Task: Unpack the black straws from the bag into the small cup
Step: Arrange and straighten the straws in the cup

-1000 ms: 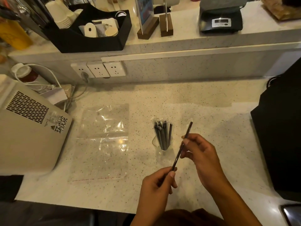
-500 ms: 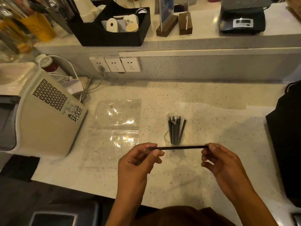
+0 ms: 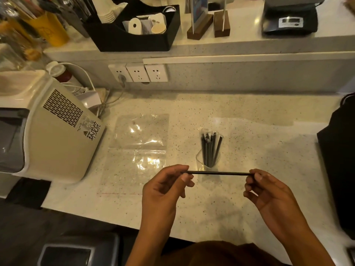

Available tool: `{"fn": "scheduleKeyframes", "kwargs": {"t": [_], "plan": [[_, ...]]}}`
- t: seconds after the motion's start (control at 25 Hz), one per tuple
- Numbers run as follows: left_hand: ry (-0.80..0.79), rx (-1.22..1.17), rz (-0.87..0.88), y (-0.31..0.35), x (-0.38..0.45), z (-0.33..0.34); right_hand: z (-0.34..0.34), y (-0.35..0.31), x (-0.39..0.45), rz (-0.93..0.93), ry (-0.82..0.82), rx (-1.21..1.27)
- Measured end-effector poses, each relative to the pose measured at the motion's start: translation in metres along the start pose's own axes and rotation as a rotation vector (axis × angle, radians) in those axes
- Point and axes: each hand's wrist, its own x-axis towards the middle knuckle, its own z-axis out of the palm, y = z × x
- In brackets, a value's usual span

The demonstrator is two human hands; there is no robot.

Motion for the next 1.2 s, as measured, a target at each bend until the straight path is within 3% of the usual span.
{"fn": "scheduleKeyframes", "kwargs": {"t": [0.24, 0.52, 0.72, 1.04, 1.2], "plan": [[0.034, -0.068, -0.097, -0.013, 0.007, 0.001, 0.006, -0.015, -0.007, -0.063, 0.092, -0.062], [0.061, 0.076, -0.216, -0.037, 0.024, 0.007, 0.023, -0.061, -0.01, -0.472, 0.361, -0.519], [0.134, 0.093, -0.202, -0.049, 0.029, 0.002, 0.031, -0.088, -0.01, -0.765, 0.252, -0.778], [0.088, 0.139, -0.18, -0.048, 0.029, 0.018, 0.053, -0.047, 0.015, -0.78, -0.045, -1.167], [0.085, 0.144, -0.18, -0.047, 0.027, 0.023, 0.064, -0.022, 0.038, -0.774, -0.085, -1.234]]}}
